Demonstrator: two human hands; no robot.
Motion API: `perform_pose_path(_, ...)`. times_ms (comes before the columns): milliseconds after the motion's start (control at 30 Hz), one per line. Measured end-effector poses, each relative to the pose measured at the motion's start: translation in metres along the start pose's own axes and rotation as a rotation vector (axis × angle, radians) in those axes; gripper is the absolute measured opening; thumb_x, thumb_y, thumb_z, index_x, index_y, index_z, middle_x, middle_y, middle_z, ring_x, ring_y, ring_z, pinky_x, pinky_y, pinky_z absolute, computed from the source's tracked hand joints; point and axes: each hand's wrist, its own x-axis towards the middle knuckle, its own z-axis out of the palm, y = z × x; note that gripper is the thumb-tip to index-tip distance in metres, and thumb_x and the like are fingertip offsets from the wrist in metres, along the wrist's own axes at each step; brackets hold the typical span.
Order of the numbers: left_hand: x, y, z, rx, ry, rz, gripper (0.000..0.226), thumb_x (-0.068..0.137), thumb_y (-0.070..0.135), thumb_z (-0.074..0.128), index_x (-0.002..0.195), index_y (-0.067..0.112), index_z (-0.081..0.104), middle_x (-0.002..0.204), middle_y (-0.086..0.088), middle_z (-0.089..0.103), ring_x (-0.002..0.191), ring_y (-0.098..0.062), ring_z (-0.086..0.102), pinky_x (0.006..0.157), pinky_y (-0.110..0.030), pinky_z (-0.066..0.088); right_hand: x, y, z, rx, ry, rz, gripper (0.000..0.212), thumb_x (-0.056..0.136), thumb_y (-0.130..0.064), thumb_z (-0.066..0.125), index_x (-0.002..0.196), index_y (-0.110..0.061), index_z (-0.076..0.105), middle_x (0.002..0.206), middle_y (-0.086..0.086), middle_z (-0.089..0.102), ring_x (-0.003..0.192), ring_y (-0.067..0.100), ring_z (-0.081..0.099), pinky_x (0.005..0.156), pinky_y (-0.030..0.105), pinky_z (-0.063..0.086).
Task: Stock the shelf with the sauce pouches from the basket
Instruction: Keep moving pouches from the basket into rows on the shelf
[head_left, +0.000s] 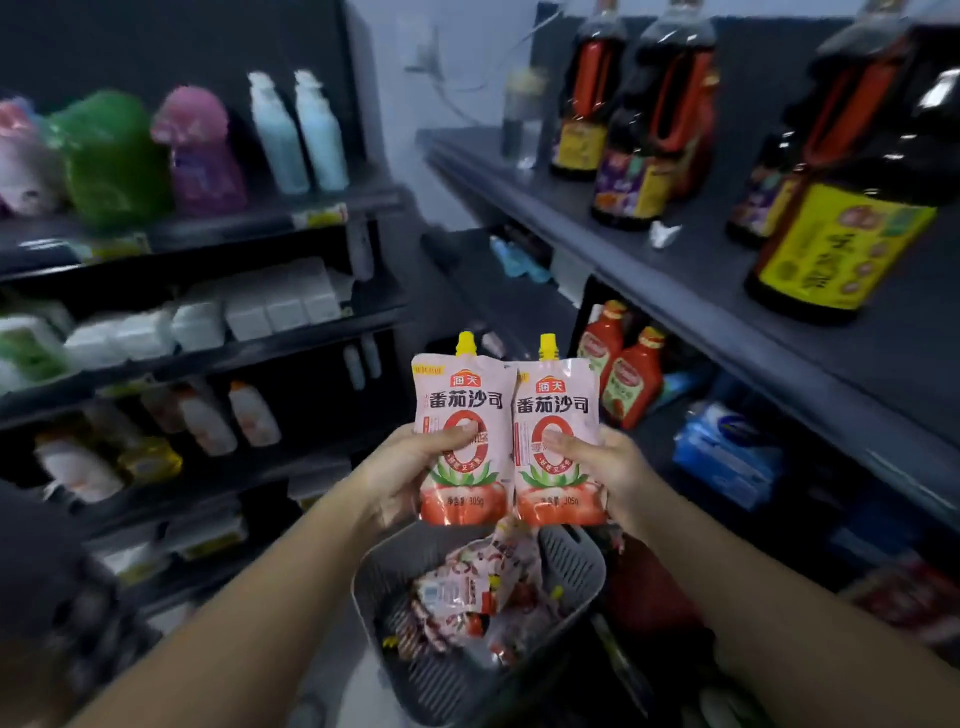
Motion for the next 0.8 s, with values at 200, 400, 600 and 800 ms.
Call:
perform_pose_path(200, -0.022, 0.024, 0.066, 0.101, -0.257, 0.059, 0.036, 0.065, 0.010, 0.066, 0.102, 0.005, 0.066, 0.090, -0.013, 0.074, 0.074, -0.023, 0.072, 0.067, -0.036, 0.061, -0.081, -0.040, -0.023, -0.034, 0.299, -0.197, 0.026, 0.079, -0.008, 0.069, 0.105, -0.003, 0.066, 0.095, 0.013, 0.074, 0.084, 0.027, 0.071, 0.073, 0.035, 0.058)
perform_pose_path(400, -0.045, 0.030, 0.153, 0.103, -0.440, 0.106, 0.048, 0.063, 0.012, 0.069, 0.110, 0.004, 0.065, 0.095, -0.016, 0.073, 0.078, -0.026, 0.072, 0.069, -0.039, 0.060, -0.175, -0.080, -0.059, -0.033, 0.482, -0.317, 0.030, 0.075, -0.010, 0.071, 0.104, -0.006, 0.065, 0.102, 0.016, 0.071, 0.089, 0.029, 0.069, 0.082, 0.040, 0.057)
perform_pose_path(600, -0.085, 0.014, 0.252, 0.043, -0.618, 0.129, 0.034, 0.063, 0.014, 0.066, 0.096, 0.008, 0.066, 0.078, -0.009, 0.075, 0.066, -0.020, 0.073, 0.057, -0.032, 0.059, -0.281, -0.096, -0.102, -0.055, 0.616, -0.442, 0.044, 0.062, -0.013, 0.079, 0.103, -0.008, 0.064, 0.099, 0.012, 0.073, 0.088, 0.028, 0.071, 0.076, 0.038, 0.058)
perform_pose_path(800, -0.147, -0.040, 0.374, 0.125, -0.828, 0.096, 0.037, 0.064, 0.016, 0.066, 0.100, 0.008, 0.068, 0.084, -0.011, 0.076, 0.069, -0.022, 0.073, 0.062, -0.034, 0.061, -0.428, -0.082, -0.161, -0.047, 0.840, -0.530, 0.034, 0.062, -0.008, 0.077, 0.094, -0.011, 0.067, 0.092, 0.009, 0.075, 0.081, 0.024, 0.072, 0.070, 0.033, 0.058)
